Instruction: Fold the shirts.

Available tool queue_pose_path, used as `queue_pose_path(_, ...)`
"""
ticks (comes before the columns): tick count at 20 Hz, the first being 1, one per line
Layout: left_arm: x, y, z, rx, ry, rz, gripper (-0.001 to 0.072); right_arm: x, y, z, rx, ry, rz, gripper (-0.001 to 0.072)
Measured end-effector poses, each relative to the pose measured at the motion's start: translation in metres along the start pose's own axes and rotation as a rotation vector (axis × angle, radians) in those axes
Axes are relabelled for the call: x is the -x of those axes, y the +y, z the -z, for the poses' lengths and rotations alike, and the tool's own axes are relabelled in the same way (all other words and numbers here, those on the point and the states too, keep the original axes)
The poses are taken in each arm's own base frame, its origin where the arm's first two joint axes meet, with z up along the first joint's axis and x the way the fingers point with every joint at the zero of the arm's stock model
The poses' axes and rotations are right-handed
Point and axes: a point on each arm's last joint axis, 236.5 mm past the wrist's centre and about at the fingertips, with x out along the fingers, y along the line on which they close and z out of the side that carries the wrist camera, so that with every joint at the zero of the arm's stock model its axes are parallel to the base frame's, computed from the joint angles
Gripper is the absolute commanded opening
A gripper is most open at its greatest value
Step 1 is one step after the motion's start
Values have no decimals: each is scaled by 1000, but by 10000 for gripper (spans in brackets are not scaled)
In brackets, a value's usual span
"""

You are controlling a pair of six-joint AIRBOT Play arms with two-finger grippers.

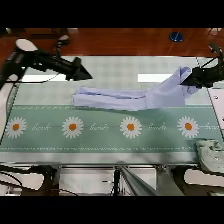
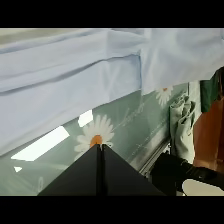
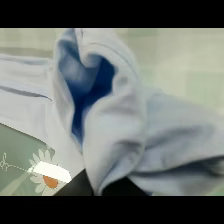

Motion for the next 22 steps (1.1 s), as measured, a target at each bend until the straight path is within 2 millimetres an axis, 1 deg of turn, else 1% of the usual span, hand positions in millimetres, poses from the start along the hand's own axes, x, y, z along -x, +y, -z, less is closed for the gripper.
queue_pose_path(2,-38,-22,6,-4,18,15,26,10,6,1,10,-16,11,34)
queue_pose_path(4,-75,-36,16,1,45,20,26,20,12,2,21,-38,19,34)
queue_pose_path(6,-110,-46,31,4,79,22,26,30,19,3,36,-58,26,34)
queue_pose_path(9,-153,-54,50,5,113,15,26,45,31,8,60,-85,33,34)
queue_pose_path(10,-163,-54,53,5,114,10,26,51,36,10,68,-94,35,34)
queue_pose_path(14,-193,-50,56,38,100,12,25,72,54,21,98,-124,42,34)
queue_pose_path(18,-226,-61,66,81,88,49,25,90,71,34,123,-145,47,34)
queue_pose_path(19,-235,-66,68,91,79,66,25,93,73,37,125,-144,47,34)
queue_pose_path(22,-265,-79,84,119,91,104,25,96,77,44,124,-135,46,35)
